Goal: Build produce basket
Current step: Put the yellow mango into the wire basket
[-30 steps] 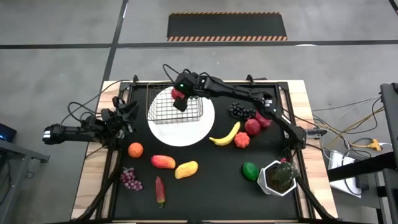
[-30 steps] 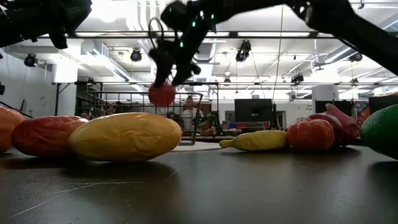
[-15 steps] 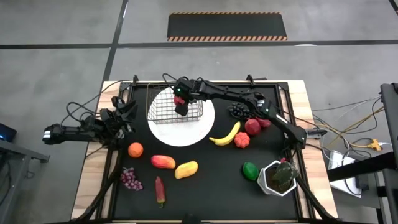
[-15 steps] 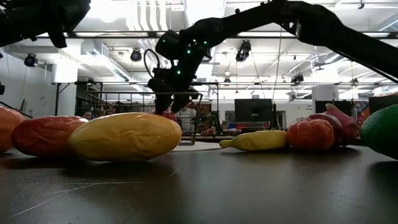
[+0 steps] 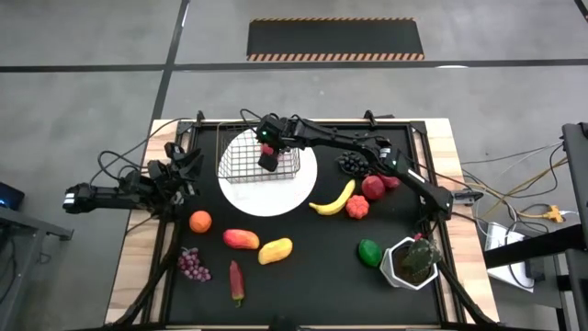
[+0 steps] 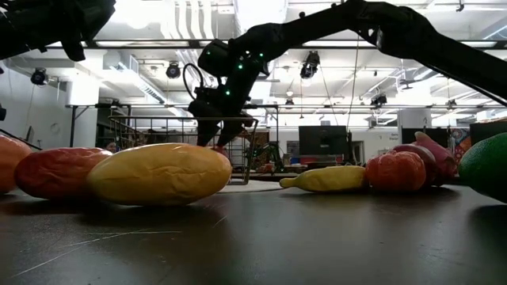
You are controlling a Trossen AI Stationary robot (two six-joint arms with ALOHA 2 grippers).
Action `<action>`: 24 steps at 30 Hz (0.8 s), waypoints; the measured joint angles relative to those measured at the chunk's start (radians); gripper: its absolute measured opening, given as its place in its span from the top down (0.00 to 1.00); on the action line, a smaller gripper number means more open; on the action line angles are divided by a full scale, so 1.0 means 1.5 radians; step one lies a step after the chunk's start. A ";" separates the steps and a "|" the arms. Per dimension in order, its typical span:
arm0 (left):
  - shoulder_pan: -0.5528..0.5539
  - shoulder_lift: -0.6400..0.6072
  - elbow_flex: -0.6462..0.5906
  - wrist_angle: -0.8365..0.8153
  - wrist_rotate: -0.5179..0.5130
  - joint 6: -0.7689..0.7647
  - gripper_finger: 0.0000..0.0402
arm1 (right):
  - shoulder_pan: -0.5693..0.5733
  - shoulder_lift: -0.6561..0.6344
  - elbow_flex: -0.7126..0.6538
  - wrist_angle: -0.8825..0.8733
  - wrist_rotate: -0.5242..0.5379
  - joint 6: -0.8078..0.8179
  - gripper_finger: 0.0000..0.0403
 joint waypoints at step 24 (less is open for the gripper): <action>0.000 0.000 0.000 0.000 0.000 -0.004 0.79 | 0.042 -0.140 -0.001 -0.090 0.002 0.003 0.11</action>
